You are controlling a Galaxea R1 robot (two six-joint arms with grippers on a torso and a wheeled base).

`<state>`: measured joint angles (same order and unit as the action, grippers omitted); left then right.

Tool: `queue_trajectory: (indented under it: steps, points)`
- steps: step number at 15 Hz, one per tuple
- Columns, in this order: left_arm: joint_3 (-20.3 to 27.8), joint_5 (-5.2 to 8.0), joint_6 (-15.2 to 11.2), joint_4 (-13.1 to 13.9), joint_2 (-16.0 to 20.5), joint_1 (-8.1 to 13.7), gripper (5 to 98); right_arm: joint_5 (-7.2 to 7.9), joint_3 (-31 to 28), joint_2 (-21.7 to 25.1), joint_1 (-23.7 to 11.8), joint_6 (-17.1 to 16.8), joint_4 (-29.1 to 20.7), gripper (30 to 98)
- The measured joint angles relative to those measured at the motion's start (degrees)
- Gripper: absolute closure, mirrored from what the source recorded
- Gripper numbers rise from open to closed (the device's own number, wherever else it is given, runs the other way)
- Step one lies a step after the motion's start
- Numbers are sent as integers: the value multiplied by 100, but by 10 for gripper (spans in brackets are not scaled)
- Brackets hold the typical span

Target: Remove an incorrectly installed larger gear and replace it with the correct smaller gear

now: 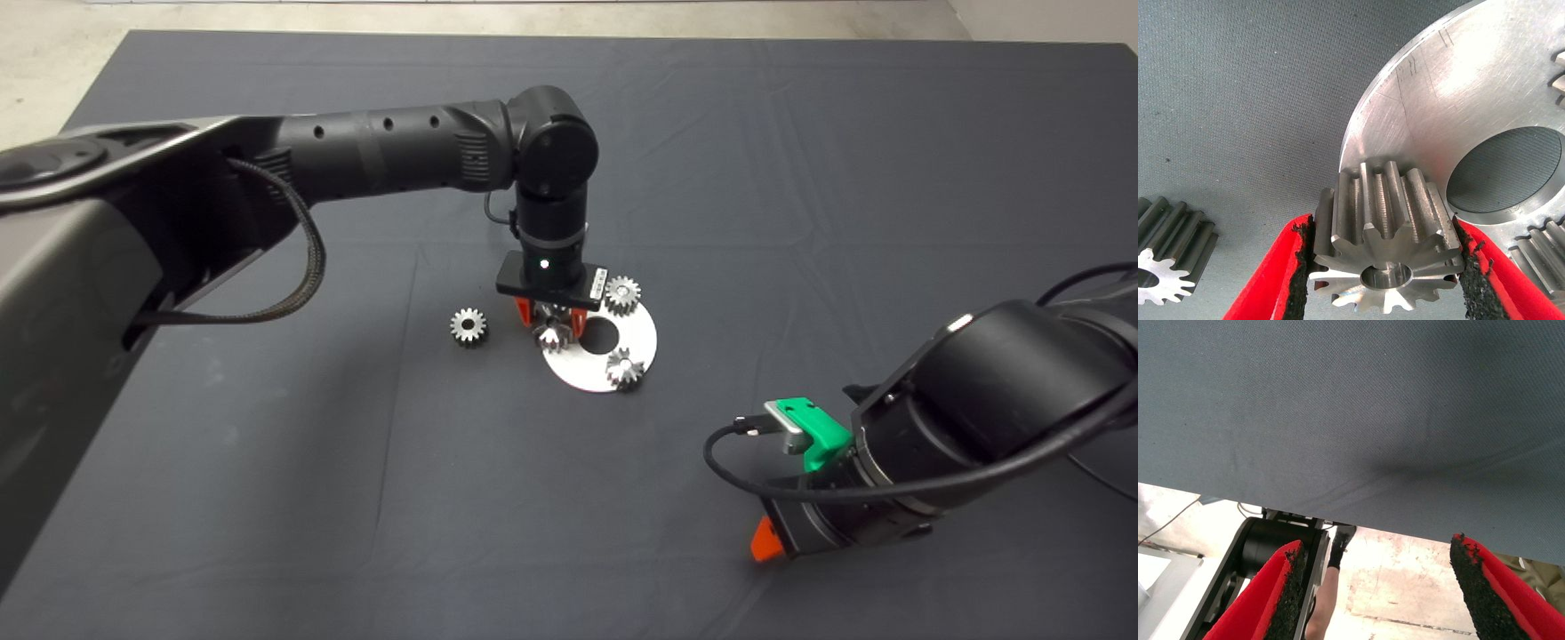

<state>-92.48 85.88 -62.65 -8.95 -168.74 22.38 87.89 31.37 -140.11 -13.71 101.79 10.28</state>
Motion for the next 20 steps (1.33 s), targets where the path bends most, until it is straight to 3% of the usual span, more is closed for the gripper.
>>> queue_trajectory:
  steps: [15, 18, 20]
  points:
    - [-20, 4, 12, 24, -15, 0, 601, 0, 9, 0, 0, 0, 2, 701]
    - [-55, 3, 41, 111, -15, 18, 601, 0, 9, 0, 0, 0, 1, 701]
    - [-115, 15, 85, 305, -15, 152, 604, 0, 9, 0, 0, 0, 2, 701]
